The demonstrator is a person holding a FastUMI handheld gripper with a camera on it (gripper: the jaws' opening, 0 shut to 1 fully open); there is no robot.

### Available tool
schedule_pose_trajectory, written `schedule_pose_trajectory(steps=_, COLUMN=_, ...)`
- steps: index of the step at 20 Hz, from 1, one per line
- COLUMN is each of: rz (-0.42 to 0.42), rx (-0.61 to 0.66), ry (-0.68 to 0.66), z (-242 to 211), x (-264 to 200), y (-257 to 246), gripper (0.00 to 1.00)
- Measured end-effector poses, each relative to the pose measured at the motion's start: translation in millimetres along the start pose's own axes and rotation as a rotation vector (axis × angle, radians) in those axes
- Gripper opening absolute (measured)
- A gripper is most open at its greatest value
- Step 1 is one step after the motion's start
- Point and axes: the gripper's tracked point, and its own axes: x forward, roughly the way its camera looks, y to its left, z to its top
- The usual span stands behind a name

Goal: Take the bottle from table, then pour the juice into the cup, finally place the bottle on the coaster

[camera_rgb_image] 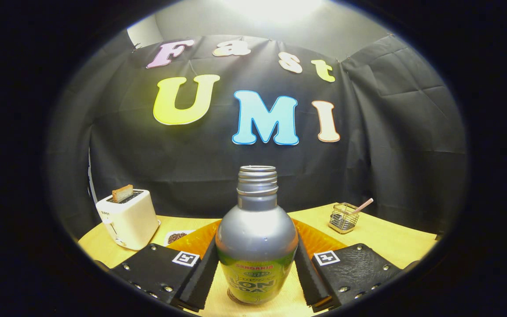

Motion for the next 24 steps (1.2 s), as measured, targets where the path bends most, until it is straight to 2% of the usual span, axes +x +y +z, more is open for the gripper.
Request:
schedule_pose_trajectory(steps=12, rz=0.073, rx=0.020, ry=0.005, z=-41, x=20, y=5, gripper=0.80)
schedule_pose_trajectory(steps=18, rz=0.072, rx=0.044, ry=0.060, z=-74, x=37, y=0, gripper=0.80)
schedule_pose_trajectory(steps=24, rz=0.087, rx=0.003, ry=0.077, z=-94, x=45, y=10, gripper=0.80)
